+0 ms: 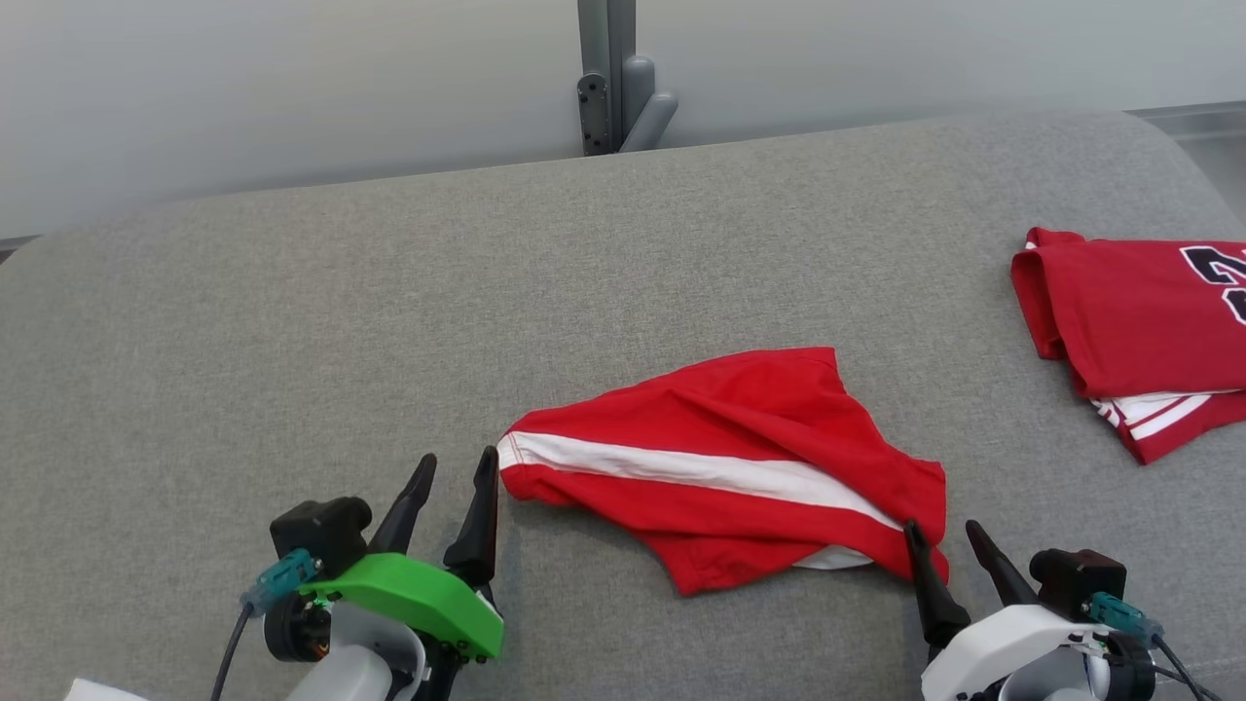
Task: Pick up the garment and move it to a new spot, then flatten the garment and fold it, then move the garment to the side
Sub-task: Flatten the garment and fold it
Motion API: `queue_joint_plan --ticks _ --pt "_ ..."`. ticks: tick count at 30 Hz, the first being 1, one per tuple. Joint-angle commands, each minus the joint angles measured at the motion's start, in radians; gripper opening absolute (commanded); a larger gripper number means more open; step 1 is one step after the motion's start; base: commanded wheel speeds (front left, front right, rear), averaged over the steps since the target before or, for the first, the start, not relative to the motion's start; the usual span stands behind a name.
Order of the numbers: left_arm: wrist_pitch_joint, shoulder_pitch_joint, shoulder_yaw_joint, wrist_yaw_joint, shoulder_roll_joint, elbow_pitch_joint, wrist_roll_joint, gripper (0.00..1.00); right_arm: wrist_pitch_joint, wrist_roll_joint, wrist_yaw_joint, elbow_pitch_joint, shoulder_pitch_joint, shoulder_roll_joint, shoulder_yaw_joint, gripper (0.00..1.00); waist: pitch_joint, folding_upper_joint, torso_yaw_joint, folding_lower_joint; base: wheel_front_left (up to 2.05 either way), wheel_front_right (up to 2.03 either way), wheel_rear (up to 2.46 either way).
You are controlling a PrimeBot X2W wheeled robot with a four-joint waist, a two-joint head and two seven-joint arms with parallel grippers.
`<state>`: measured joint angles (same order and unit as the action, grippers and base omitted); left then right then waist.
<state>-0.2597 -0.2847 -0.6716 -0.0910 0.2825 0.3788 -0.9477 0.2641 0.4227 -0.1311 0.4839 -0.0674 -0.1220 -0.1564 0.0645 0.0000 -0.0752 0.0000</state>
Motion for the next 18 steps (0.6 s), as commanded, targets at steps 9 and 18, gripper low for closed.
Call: queue_joint_plan --ticks 9,18 --pt "-0.005 0.173 0.164 0.025 -0.095 -0.142 0.202 1.00 0.001 0.037 0.001 0.106 -0.056 0.009 0.005 1.00 0.005 0.0000 0.015 0.0000 0.00 0.00 0.00" --pt "-0.006 0.195 0.212 0.065 -0.133 -0.116 0.296 1.00 0.001 0.045 0.001 0.163 -0.125 -0.021 -0.029 0.00 -0.011 0.0000 0.037 0.0000 0.00 0.00 0.00"
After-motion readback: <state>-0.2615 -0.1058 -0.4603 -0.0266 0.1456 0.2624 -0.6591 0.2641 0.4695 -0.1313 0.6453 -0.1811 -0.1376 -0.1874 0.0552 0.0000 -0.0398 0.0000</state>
